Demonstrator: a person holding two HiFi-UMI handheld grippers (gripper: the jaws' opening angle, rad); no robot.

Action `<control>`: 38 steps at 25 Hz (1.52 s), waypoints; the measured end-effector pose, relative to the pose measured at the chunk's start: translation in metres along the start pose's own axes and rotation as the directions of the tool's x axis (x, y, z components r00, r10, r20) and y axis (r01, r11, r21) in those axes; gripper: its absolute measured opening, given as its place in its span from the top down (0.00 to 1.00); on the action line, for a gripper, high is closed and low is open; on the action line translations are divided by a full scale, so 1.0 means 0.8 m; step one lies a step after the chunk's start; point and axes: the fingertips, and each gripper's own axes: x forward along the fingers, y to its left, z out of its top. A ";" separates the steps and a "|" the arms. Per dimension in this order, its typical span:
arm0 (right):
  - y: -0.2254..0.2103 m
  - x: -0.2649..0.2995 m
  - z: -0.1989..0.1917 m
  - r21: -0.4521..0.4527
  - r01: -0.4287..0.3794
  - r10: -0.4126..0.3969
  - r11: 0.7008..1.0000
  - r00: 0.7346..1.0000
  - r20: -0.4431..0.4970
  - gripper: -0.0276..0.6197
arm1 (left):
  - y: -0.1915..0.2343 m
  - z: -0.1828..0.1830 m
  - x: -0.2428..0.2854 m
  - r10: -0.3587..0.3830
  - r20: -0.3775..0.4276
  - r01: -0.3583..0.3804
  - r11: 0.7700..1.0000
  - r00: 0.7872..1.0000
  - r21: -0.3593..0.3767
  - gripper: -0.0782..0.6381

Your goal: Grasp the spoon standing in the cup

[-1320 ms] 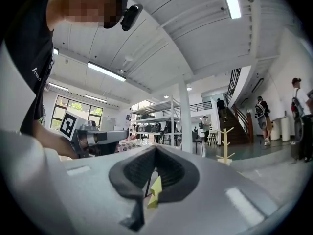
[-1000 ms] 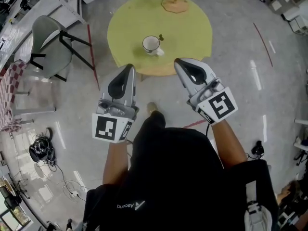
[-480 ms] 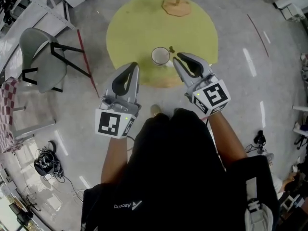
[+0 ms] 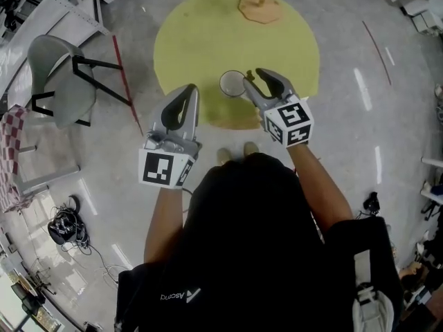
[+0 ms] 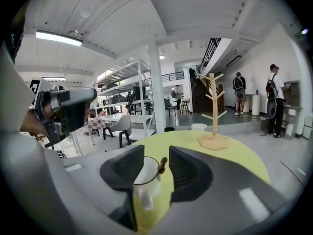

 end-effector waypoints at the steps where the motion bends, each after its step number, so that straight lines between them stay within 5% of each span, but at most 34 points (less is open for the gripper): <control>1: -0.004 0.006 -0.007 0.007 -0.003 0.003 1.000 1.000 -0.016 0.71 | 0.000 -0.004 0.004 0.003 -0.006 -0.003 1.000 1.000 -0.001 0.88; 10: -0.014 0.039 -0.048 0.102 -0.063 0.074 0.993 0.992 -0.102 0.72 | 0.002 -0.029 0.022 0.030 -0.052 -0.031 0.999 0.998 -0.011 0.88; 15: -0.011 0.046 -0.052 0.119 -0.079 0.092 0.990 0.990 -0.104 0.87 | 0.006 -0.036 0.023 0.043 -0.066 -0.044 0.999 0.997 -0.018 0.88; 20: -0.006 0.041 -0.045 0.111 -0.101 0.111 0.989 0.989 -0.096 0.88 | 0.001 -0.035 0.022 0.048 -0.068 -0.049 0.999 0.997 -0.022 0.88; 38: 0.015 -0.053 0.091 0.016 -0.137 0.135 0.990 0.986 0.094 0.88 | -0.018 0.004 0.003 0.045 -0.006 -0.045 0.999 0.999 -0.023 0.88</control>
